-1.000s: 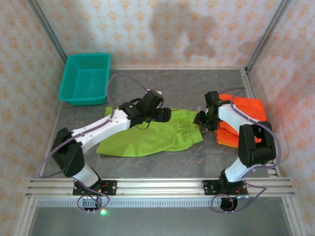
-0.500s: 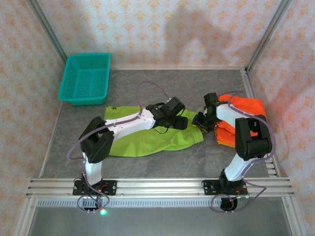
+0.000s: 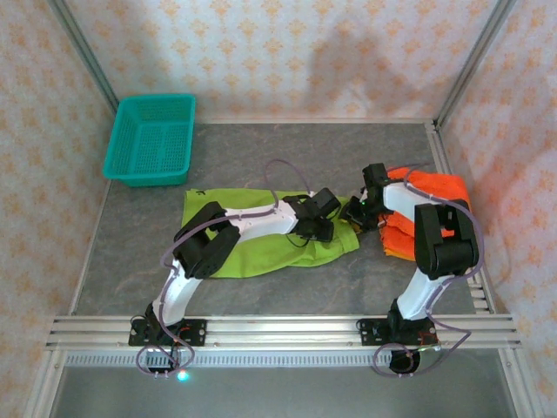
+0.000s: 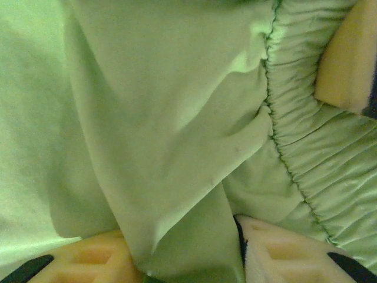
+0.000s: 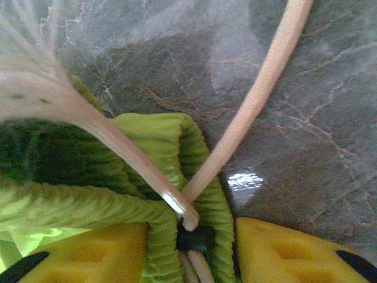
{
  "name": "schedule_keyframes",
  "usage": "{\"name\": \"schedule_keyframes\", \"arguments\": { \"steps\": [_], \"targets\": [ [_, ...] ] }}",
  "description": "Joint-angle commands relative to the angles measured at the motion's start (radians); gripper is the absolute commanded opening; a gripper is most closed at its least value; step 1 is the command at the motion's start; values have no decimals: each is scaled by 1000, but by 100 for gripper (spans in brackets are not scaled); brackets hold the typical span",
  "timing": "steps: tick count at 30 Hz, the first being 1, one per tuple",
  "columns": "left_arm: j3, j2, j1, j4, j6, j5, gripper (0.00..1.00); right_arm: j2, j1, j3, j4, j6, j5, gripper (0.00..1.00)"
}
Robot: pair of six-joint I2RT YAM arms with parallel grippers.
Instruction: Fold and stack the shorts
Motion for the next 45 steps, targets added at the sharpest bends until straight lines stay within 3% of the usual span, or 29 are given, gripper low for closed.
{"name": "schedule_keyframes", "arguments": {
  "steps": [1,5,13,18,30,35,45],
  "targets": [
    [-18,57,-1,-31,-29,-17,39,95,20,-52,41,14,-2,47],
    [-49,70,-1,-5,-46,-15,37,108,20,-66,76,41,-52,40],
    [-83,69,-1,27,-61,-20,36,129,27,-87,134,77,-95,10],
    [-162,-62,-1,124,-63,-73,42,64,28,-85,120,62,-25,0],
    [-326,-508,39,123,56,-252,90,-196,41,39,-144,-93,330,0],
    [-440,-640,92,110,59,-280,96,-249,72,141,-275,-142,462,0],
    [-625,-806,148,88,44,-331,98,-281,155,370,-484,-181,699,0]
  ]
}}
